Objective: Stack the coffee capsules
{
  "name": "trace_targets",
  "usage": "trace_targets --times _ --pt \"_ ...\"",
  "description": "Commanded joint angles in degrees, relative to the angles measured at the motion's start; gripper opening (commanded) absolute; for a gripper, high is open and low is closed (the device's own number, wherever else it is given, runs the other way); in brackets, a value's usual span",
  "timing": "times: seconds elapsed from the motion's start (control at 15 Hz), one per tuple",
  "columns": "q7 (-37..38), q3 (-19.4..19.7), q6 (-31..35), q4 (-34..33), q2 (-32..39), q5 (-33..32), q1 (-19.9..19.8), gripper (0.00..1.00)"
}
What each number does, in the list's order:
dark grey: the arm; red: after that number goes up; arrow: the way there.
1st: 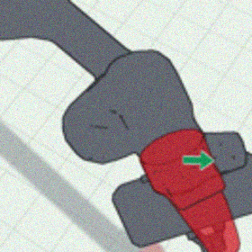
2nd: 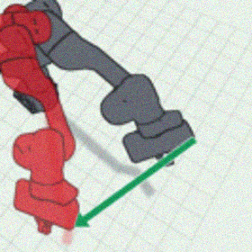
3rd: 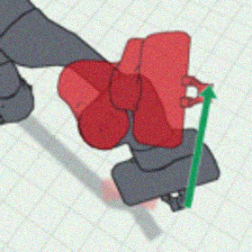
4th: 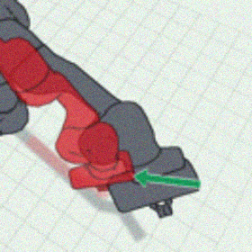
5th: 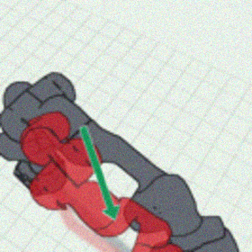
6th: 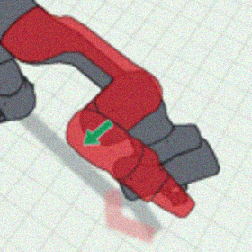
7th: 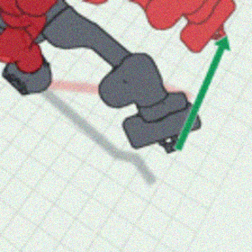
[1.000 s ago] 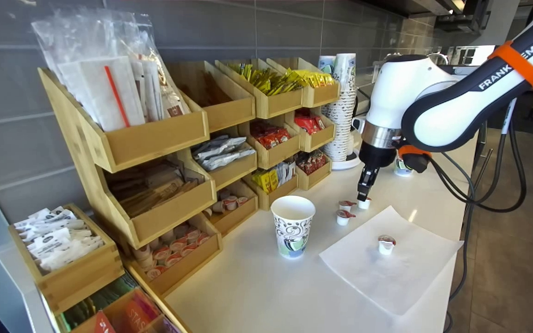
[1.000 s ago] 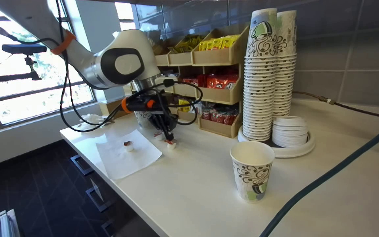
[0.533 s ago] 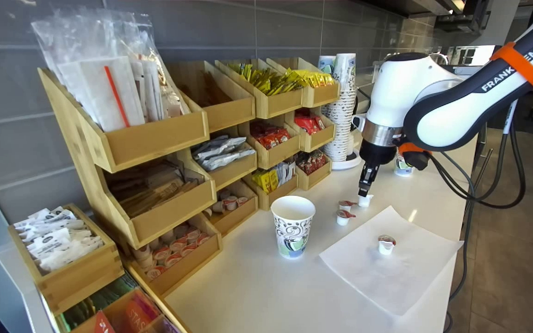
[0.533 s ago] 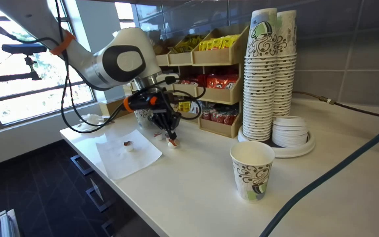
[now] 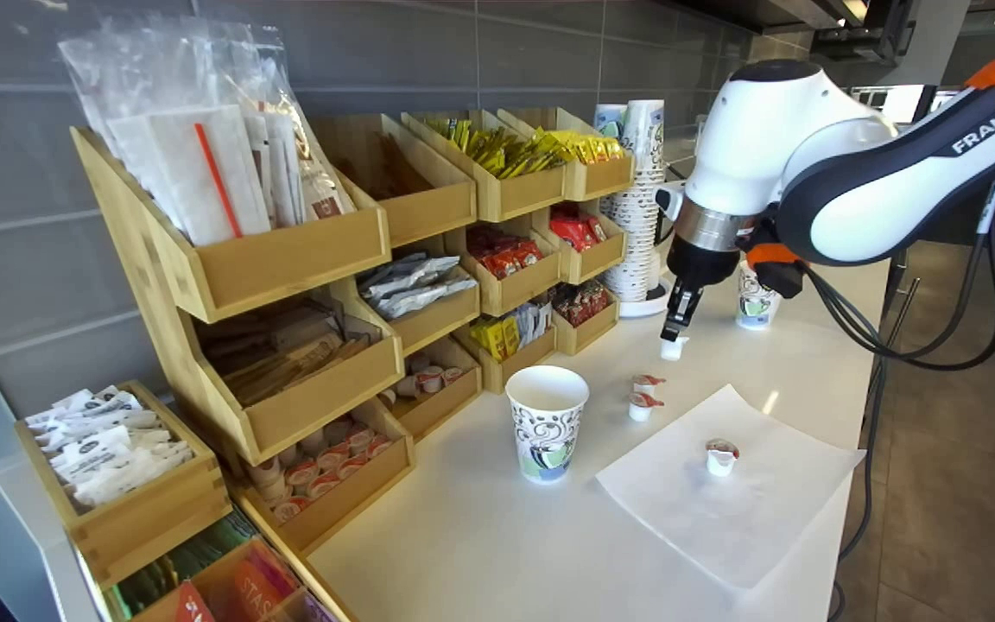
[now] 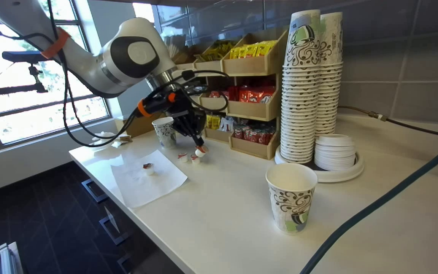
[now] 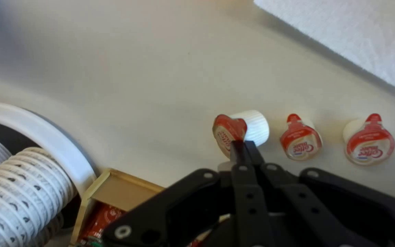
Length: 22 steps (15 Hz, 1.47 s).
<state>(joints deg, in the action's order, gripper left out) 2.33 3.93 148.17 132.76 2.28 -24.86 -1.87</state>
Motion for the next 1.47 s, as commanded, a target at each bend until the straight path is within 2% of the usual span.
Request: trace_targets --times 0.0,0.4,0.6,0.87,1.4 --pt "4.0 -1.3 -0.9 1.7 -3.6 -4.6 1.0 0.0" --pt "9.1 -3.6 -1.6 1.1 -2.8 -7.7 1.9 0.0" --pt "13.0 -4.4 -2.1 0.9 -2.0 -11.9 2.3 0.0" --pt "17.7 -4.4 -2.9 0.7 -0.6 -16.3 2.7 0.0" --pt "22.0 -4.2 -2.9 0.3 1.2 -19.5 3.7 0.0"
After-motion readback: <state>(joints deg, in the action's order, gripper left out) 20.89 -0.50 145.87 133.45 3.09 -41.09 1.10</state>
